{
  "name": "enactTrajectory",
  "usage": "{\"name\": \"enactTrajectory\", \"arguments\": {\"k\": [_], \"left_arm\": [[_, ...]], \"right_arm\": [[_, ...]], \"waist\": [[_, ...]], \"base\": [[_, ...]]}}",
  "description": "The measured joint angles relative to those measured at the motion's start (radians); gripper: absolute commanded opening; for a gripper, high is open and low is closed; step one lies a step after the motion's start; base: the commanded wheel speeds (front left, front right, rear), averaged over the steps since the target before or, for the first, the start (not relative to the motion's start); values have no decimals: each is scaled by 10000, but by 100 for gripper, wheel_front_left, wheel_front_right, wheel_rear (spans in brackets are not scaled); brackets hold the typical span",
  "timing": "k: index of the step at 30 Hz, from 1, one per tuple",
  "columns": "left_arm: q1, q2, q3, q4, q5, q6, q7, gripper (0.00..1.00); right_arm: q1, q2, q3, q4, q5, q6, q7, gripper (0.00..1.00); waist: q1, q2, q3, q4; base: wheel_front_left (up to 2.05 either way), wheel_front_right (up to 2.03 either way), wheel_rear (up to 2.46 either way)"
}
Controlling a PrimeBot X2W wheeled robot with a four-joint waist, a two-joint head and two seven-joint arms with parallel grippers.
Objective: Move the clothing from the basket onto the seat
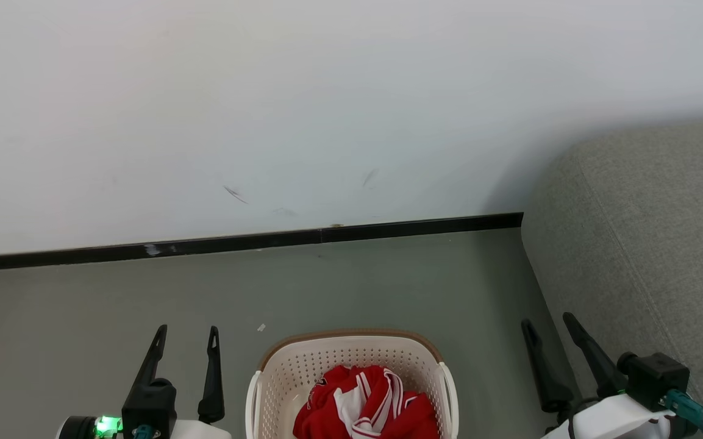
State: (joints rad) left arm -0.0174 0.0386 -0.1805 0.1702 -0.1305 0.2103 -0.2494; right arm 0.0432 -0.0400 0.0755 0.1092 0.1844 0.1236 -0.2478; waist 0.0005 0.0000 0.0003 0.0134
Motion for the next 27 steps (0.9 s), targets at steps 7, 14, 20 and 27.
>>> {"name": "enactTrajectory", "arguments": {"k": [7,14,20,27], "left_arm": [[-1,0,23,12,0,71,0,100],[-1,0,44,13,0,71,0,100],[-42,94,46,65,75,65,0,100],[-486,322,-178,368,251,-163,0,100]], "right_arm": [[2,0,4,-15,17,0,0,100],[11,0,-2,-125,19,0,0,100],[10,0,-42,-382,65,0,0,100],[5,2,-403,-719,82,0,0,100]], "waist": [[-1,0,80,-2],[0,0,222,-27],[-1,0,418,-68],[-1,0,740,-155]], "base": [[0,0,0],[0,0,0],[0,0,0],[0,0,0]]}}
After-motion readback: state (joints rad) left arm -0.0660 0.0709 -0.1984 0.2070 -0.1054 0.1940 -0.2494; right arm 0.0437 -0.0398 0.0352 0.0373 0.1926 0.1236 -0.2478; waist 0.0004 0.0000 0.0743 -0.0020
